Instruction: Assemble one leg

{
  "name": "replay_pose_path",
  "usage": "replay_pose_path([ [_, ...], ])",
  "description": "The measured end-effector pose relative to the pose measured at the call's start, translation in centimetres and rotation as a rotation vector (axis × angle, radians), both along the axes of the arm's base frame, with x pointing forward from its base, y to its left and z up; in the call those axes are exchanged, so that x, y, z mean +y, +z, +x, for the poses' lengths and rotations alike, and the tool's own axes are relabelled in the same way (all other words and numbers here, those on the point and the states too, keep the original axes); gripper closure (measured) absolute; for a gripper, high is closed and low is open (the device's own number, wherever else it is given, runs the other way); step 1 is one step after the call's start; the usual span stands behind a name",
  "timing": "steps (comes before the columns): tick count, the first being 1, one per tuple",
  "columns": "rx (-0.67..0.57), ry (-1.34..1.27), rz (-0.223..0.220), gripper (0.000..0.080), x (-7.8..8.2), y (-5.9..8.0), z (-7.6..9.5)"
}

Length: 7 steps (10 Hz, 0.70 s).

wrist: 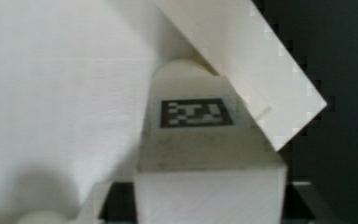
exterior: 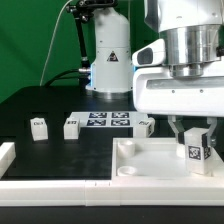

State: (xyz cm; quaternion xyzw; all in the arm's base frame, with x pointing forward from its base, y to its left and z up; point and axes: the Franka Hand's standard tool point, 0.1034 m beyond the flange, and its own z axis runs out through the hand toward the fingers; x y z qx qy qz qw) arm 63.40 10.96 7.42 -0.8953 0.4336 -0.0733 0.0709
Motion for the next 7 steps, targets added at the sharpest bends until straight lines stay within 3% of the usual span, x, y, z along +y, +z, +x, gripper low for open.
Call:
replay_pose_path([
  [4, 0.044, -0.338, 0.073, 0.0506, -0.1, -0.04, -0.26],
  [6, 0.051, -0.346, 0.075, 0.0506, -0.1, -0.03, -0.27],
  [7, 0.049, -0.307, 0.068, 0.0431, -0.09, -0.05, -0.28],
])
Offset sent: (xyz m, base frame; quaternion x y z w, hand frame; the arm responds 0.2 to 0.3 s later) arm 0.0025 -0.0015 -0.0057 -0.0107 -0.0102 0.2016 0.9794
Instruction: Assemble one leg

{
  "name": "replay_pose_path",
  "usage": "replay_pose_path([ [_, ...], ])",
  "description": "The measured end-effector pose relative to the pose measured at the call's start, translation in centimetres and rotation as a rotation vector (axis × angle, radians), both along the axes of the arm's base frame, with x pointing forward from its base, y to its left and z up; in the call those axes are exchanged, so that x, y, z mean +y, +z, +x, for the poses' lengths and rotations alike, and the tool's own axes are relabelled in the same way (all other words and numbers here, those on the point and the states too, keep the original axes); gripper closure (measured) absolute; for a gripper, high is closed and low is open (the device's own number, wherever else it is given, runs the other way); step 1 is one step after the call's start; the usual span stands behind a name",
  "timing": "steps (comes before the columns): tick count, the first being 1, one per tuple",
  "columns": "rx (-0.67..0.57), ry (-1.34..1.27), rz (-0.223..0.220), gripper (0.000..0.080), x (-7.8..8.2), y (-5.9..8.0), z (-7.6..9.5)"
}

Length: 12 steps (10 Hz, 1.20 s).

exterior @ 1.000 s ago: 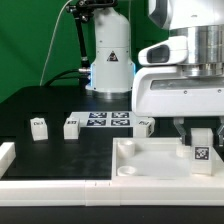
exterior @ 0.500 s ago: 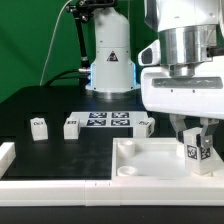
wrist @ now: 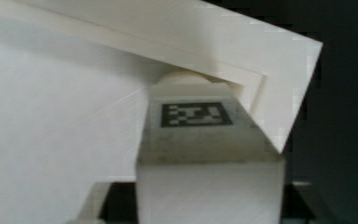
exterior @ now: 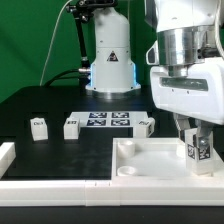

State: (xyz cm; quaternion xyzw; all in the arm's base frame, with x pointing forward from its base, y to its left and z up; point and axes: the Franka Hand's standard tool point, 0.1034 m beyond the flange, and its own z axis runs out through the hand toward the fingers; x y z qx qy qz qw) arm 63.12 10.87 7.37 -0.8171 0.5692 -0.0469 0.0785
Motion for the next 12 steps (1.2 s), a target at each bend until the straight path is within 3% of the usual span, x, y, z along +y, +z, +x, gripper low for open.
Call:
replay_pose_path([
  [1, 0.002, 0.01, -0.002, 0.0431, 0.0, 0.0, 0.0],
  [2, 0.022, 0.086, -0.01, 0.023, 0.3, 0.0, -0.2],
  [3, 0.009, 0.2, -0.029, 0.0174, 0.5, 0.3, 0.0],
  [8, 0.02, 0.852, -0.133, 0.0151, 1.0, 0.7, 0.8],
  [12, -0.014, 1.17, -0.186, 0.0151, 0.6, 0.4, 0.8],
])
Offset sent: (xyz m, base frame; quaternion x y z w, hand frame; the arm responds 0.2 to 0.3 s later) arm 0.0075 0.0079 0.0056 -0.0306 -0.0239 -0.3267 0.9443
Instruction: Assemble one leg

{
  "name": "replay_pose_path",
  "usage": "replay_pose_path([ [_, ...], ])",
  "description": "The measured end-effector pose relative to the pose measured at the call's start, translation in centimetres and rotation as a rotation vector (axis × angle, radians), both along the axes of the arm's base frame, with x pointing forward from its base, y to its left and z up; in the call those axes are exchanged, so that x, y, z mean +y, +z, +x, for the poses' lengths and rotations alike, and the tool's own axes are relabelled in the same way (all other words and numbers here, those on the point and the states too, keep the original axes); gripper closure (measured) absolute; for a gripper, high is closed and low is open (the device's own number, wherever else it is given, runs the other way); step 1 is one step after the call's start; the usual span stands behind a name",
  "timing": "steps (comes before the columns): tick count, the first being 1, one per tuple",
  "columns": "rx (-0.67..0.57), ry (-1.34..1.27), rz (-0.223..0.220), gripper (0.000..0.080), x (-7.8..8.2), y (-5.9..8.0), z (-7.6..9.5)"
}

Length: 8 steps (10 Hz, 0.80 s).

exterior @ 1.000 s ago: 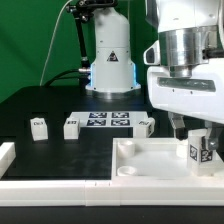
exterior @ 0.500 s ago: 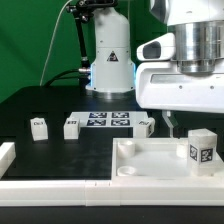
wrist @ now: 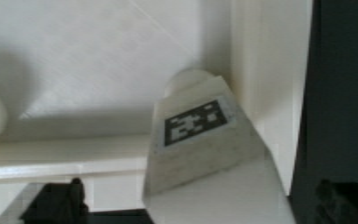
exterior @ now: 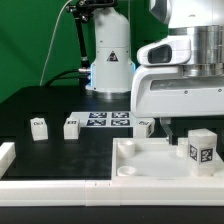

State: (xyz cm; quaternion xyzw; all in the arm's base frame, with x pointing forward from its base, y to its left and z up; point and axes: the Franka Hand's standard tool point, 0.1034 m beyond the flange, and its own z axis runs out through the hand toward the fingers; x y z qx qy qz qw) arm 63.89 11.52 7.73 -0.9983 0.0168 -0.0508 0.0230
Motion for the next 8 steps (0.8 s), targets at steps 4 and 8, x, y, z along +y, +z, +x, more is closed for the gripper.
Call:
replay_pose_path([
  [4, -0.007, 0.047, -0.012, 0.0429, -0.26, -0.18, -0.27],
  [8, 0.004, -0.192, 0.028, 0.051, -0.38, -0.24, -0.25],
])
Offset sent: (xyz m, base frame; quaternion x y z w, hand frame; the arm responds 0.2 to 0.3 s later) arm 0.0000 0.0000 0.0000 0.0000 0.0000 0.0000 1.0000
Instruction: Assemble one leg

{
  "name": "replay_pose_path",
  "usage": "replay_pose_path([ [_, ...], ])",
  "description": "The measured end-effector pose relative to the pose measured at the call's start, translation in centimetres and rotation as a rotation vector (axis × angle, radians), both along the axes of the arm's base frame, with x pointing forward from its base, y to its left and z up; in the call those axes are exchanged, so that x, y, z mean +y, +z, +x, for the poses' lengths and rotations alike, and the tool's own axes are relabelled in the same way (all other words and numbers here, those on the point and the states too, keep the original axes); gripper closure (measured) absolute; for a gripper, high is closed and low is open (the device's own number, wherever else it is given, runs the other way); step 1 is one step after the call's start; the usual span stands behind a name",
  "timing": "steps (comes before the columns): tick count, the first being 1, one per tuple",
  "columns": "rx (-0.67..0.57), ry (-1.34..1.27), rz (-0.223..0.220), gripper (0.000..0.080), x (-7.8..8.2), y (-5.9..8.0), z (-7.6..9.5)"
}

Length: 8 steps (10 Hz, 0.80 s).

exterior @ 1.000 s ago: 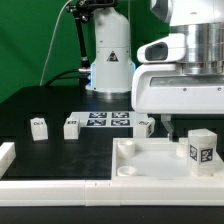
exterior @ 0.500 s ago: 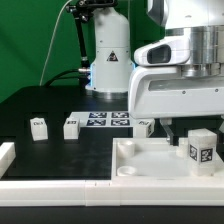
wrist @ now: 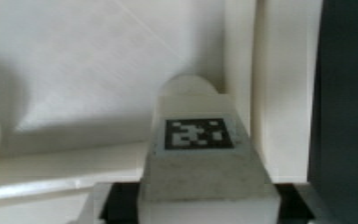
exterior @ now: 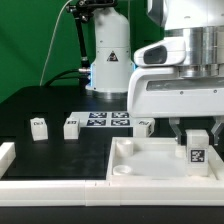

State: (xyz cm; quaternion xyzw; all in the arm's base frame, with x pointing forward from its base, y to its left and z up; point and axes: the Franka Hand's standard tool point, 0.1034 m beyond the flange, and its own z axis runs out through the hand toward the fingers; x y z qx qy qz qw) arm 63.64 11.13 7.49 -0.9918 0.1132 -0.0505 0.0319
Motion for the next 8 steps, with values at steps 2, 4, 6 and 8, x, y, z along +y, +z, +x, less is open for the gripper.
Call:
replay_pose_path([
  [2, 0.015, -0.28, 0.033, 0.051, 0.36, 0.01, -0.06],
  [4, 0.021, -0.604, 0.063, 0.051, 0.52, -0.03, -0.25],
  [6, 0.03, -0.856, 0.089, 0.0509, 0.59, -0.03, -0.33],
  [8, 0.047, -1.03, 0.122, 0.0509, 0.62, -0.03, -0.36],
])
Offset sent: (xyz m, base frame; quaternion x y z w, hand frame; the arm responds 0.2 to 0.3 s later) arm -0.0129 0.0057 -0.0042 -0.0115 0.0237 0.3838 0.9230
